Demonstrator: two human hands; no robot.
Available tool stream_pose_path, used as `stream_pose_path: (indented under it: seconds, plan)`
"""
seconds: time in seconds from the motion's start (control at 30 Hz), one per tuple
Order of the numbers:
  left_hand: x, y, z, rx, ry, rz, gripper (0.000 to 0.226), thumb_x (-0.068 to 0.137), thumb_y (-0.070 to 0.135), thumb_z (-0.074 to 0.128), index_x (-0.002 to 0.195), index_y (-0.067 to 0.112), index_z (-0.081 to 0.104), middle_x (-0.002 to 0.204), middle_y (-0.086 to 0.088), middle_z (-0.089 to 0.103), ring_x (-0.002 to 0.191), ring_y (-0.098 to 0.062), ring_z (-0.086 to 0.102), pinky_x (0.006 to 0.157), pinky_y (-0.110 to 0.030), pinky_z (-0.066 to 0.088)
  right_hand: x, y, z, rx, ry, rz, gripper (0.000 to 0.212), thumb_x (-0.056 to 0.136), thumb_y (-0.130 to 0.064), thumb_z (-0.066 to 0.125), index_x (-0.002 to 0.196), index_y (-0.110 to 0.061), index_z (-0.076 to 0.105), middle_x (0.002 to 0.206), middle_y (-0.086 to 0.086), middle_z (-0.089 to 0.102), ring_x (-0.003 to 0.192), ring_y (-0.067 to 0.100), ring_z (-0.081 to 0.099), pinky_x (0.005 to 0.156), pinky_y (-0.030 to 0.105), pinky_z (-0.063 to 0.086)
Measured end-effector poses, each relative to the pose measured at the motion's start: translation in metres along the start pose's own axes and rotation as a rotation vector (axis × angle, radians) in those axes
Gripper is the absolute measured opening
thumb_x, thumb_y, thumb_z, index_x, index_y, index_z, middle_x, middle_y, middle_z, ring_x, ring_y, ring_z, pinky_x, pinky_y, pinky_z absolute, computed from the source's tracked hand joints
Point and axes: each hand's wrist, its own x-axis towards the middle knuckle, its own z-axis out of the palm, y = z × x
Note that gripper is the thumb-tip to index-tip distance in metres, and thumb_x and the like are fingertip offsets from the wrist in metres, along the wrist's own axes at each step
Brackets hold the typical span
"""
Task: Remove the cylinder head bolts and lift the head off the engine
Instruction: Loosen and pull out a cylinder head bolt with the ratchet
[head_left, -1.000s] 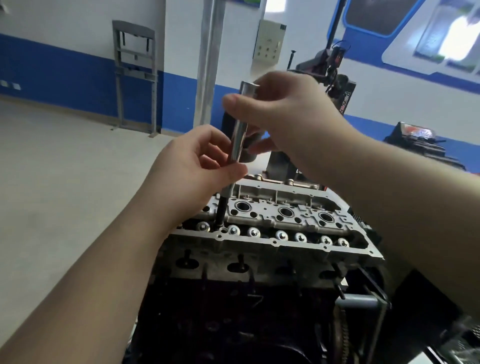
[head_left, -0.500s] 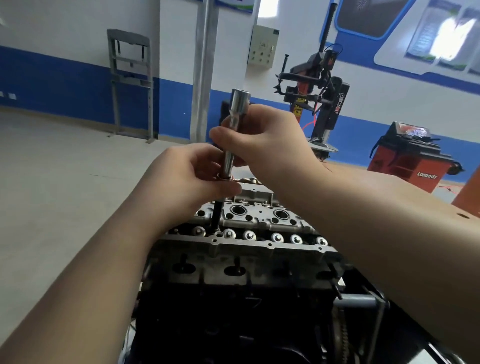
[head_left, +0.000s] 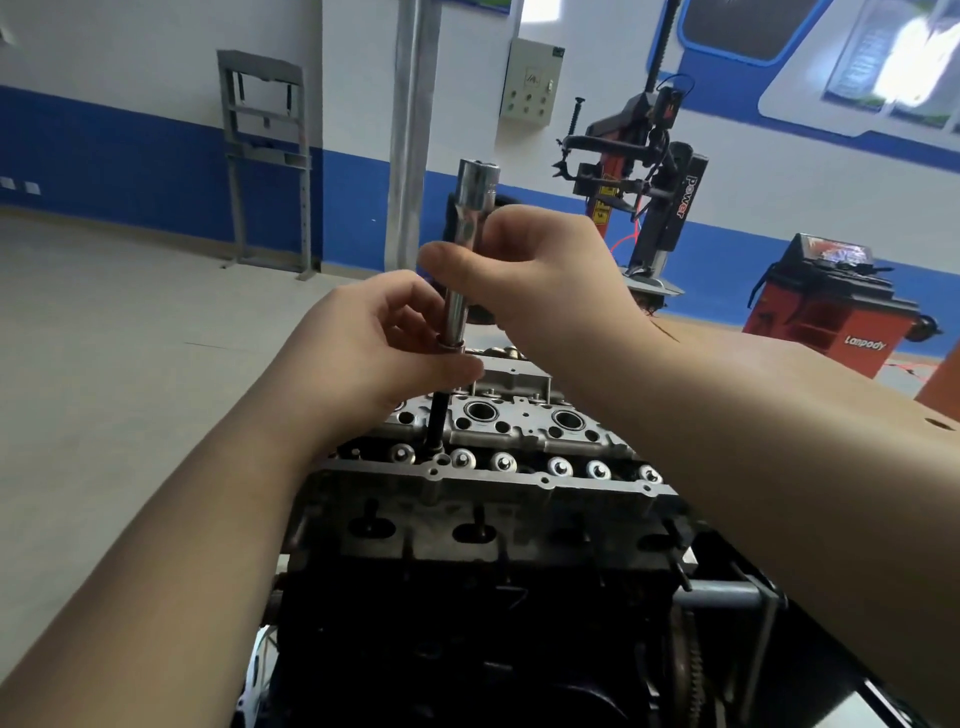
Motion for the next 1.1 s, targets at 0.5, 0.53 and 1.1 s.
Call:
stream_pose_path:
  seconds: [0.5,0.53,1.1]
  plan:
    - [0.0,-0.005,-0.001,-0.097,-0.119,0.062,0.032,0.083,0.03,0.09,0.11,0.037,0.076,0.098,0.008,0.08,0.095,-0.012,0.078,0.085,-0.036,0.06,-0.005,0.011,-0.001,0.039,-0.075,-0.111,0.023,0.088,-0.03,0.084,0.079,-0.014,0.069,0.065,-0.007,0.061,0.06,0.007,0.055,0.06,0.022,0.047]
    - [0.0,-0.007,-0.002,-0.166,-0.16,0.071,0.03,0.089,0.024,0.084,0.117,0.031,0.077,0.105,0.006,0.081,0.102,-0.014,0.078,0.092,-0.037,0.061,-0.005,0.01,-0.002,0.067,-0.105,-0.106,0.013,0.093,-0.026,0.08,0.089,-0.015,0.074,0.073,-0.003,0.07,0.067,0.01,0.065,0.066,0.025,0.055]
    - [0.002,-0.033,-0.005,-0.525,-0.296,0.096,0.036,0.096,0.013,0.069,0.132,0.016,0.074,0.125,-0.014,0.077,0.115,-0.037,0.075,0.099,-0.04,0.06,-0.006,0.013,-0.002,0.114,-0.14,-0.101,0.027,0.101,-0.027,0.066,0.105,-0.003,0.076,0.091,0.022,0.07,0.083,0.029,0.068,0.081,0.041,0.06]
